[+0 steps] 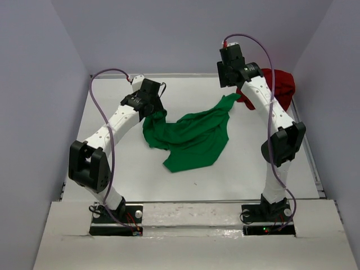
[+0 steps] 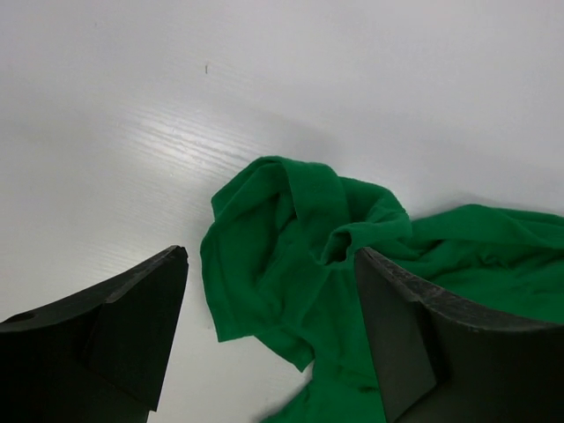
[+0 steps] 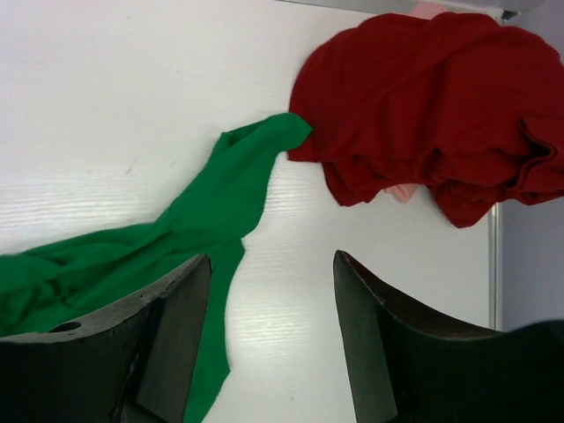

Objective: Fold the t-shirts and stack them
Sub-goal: Move the tshirt to the center of the board

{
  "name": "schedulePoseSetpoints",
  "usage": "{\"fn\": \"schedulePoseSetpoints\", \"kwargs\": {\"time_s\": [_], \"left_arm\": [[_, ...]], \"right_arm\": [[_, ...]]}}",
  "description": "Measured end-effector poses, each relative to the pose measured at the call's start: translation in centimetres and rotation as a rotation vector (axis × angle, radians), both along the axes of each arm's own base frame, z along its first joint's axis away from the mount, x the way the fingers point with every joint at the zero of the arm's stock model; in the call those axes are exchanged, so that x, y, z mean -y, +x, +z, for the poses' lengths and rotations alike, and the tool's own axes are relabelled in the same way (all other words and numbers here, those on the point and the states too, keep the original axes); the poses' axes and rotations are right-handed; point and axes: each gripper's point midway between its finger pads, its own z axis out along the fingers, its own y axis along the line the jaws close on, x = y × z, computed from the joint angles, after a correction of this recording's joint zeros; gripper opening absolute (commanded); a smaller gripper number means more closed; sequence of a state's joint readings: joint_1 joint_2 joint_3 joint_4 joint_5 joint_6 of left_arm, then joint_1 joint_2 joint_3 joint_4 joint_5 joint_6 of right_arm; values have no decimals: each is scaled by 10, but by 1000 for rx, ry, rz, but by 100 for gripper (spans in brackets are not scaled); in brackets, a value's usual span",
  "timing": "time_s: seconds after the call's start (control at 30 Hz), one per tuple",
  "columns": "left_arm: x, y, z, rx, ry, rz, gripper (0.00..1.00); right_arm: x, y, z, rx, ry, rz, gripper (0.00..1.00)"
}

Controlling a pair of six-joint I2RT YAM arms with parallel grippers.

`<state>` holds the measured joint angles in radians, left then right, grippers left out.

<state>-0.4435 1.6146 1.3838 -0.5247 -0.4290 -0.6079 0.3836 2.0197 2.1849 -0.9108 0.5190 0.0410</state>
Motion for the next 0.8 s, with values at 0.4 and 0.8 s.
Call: {"fn": "schedulePoseSetpoints", "kwargs": {"time_s": [0.4,0.8], "left_arm": [[13,16,19,52,-9,-46,78],[101,83,-5,-18,-72,-414,73]], "right_arm": [[-106,-87,-4,-24,85,284,56],[-108,-102,-52,-128,83,275,52]]}}
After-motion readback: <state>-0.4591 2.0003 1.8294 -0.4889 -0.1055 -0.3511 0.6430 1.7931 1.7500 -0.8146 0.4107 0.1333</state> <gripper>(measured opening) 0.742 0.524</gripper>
